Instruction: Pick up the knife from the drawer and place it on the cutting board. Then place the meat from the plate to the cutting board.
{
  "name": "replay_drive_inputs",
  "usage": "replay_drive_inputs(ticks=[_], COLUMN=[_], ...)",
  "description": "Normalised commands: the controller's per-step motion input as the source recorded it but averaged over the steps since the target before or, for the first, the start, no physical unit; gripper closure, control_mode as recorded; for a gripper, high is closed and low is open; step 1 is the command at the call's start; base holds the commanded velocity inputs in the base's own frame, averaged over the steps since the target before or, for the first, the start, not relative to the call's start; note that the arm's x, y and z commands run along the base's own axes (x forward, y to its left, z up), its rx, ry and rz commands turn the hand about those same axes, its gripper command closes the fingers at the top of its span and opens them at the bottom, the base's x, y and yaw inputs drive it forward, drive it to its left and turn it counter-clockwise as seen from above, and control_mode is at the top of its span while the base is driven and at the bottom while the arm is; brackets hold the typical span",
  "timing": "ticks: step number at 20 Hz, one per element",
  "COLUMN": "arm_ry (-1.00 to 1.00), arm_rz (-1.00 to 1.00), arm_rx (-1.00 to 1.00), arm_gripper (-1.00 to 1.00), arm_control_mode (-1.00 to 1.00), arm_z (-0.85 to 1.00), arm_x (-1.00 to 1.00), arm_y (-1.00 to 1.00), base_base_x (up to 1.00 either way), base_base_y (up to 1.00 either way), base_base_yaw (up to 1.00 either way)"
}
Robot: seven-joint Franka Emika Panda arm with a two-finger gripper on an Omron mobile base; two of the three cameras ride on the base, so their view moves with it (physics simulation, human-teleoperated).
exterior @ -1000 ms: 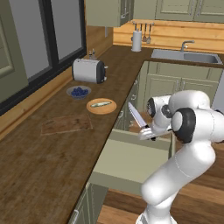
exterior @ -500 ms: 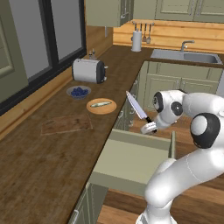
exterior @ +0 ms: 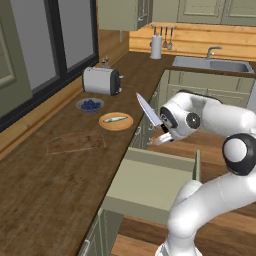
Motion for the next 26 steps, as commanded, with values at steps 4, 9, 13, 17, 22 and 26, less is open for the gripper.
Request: replay_drive_inputs(ticks=[4,9,13,17,22,26], arm_ry=[0.04,-0.13,-0.1,0.0,-0.01,-0.07], arm_rz=[0.0,0.01,0.0,0.0,-0.01,0.0], arm_rx=[-0.24,-0.29,-0.23,-0.19,-0.09,-0.02], arm_gripper=[1.0,1.0,1.0,1.0,1.0,1.0], arm_control_mode=[-1.0,-1.0,-1.0,-1.0,-1.0,-1.0], arm_z=[1.0,1.0,1.0,1.0,0.94,1.0], arm_x=[0.0,0.03,0.17,0.24,0.08,0.01], arm_y=[0.03,0.0,0.0,0.0,0.0,0.0], base_base_x=[0.0,0.0,0.0,0.0,0.0,0.0], base_base_y=[0.0,0.0,0.0,0.0,0.0,0.0], base_base_yaw=[0.0,0.0,0.0,0.0,0.0,0.0])
